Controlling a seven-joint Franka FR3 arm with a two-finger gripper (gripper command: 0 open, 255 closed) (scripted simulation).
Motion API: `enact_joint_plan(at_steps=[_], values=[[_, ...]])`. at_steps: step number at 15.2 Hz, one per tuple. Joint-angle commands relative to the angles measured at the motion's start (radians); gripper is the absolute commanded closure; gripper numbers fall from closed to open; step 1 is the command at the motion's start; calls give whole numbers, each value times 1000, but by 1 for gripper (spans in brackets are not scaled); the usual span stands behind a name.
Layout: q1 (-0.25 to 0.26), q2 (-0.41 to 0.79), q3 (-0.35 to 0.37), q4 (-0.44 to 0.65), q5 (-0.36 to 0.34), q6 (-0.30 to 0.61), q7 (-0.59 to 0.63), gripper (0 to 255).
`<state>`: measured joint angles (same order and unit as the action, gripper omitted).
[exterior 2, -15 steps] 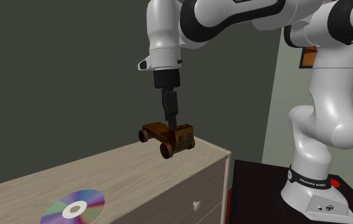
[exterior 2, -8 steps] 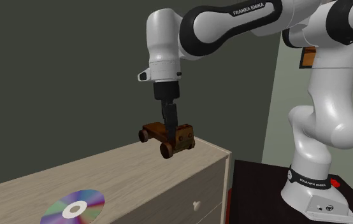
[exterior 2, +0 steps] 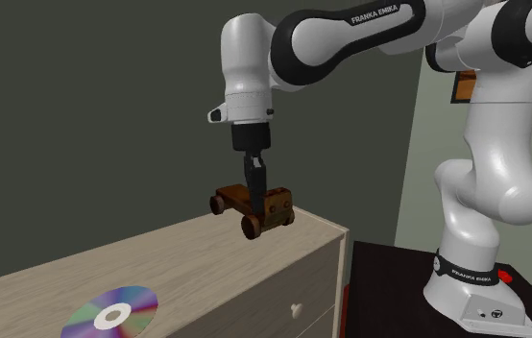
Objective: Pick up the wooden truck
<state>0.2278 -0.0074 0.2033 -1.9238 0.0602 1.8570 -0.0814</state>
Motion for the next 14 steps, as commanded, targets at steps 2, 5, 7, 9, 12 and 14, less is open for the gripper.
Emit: enact_joint_plan(at_steps=[2,5,7,9,12,14], values=[[0,1,0,-3,0,2,-1,255],[-1,-5,-1,31,1,-38,0,255],[-1,-8,-1,55,1,-64,1,255],[-1,-10,-1,79,1,-91,2,255],[-2,-11,-2,118,0,-131,4,255],[-2,-11,-2,146,0,-158,6,255]])
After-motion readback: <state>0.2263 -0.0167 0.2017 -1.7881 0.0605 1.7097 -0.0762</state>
